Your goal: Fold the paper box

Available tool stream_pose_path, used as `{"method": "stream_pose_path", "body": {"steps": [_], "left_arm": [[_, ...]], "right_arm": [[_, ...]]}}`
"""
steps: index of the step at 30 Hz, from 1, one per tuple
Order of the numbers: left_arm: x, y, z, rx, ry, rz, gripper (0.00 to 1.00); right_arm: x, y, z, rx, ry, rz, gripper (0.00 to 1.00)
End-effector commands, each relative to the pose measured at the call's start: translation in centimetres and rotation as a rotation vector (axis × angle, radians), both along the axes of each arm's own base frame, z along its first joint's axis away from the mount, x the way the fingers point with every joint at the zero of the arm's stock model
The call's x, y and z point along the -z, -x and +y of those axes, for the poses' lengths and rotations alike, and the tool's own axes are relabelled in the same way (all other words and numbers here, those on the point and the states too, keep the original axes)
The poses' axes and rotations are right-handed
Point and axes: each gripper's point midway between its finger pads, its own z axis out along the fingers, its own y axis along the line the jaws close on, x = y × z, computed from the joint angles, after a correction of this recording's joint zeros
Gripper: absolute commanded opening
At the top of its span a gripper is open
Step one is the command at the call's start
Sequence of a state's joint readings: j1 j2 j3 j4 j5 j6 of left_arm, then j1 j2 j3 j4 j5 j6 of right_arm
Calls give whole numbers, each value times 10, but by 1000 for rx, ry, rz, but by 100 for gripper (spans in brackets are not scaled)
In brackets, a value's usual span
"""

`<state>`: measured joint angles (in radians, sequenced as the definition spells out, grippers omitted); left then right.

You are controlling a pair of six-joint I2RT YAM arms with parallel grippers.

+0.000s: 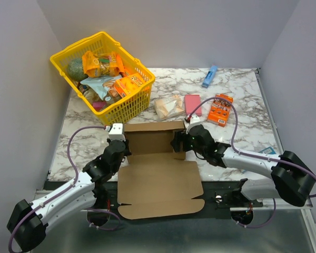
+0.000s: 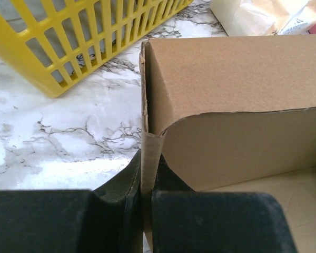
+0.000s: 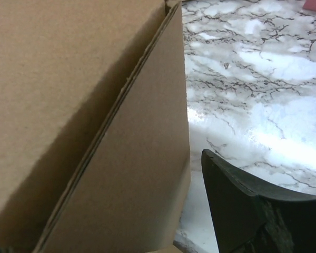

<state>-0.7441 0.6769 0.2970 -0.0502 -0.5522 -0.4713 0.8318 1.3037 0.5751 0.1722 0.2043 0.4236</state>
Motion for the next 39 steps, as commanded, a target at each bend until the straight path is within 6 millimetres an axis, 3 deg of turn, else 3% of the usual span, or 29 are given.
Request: {"method": "stream_pose_path", "body": {"steps": [1, 6, 10, 13, 14, 21, 27, 30, 35, 39], "left_arm": [[-23, -3, -14, 21, 121, -53, 0], [-22, -3, -14, 21, 114, -51, 0], [-17, -3, -9, 1, 83, -26, 0], [-14, -3, -7, -13, 69, -16, 0], [-15, -3, -7, -13, 70, -17, 0], [-13, -4, -7, -20, 53, 6, 0], [-13, -3, -8, -12, 61, 9, 0], [-12, -3, -9, -10, 63, 9, 0], [-12, -3, -9, -8, 63, 11, 0], [-13, -3, -11, 1, 73, 5, 0]], "right_arm": [[22, 19, -19, -5, 38, 69, 84], [16, 31, -20, -46, 8, 71, 93], [-11, 40, -16, -60, -61, 84, 100], [-27, 50, -22, -76, -73, 93, 100], [-42, 51, -21, -88, -99, 65, 100], [-78, 82, -22, -221, -165, 49, 100], [-90, 91, -47, -159, -161, 29, 100], [-107, 90, -60, -121, -160, -19, 100], [-142, 81, -85, 4, -152, -73, 100], [-146, 70, -111, 150, -99, -76, 100]]}}
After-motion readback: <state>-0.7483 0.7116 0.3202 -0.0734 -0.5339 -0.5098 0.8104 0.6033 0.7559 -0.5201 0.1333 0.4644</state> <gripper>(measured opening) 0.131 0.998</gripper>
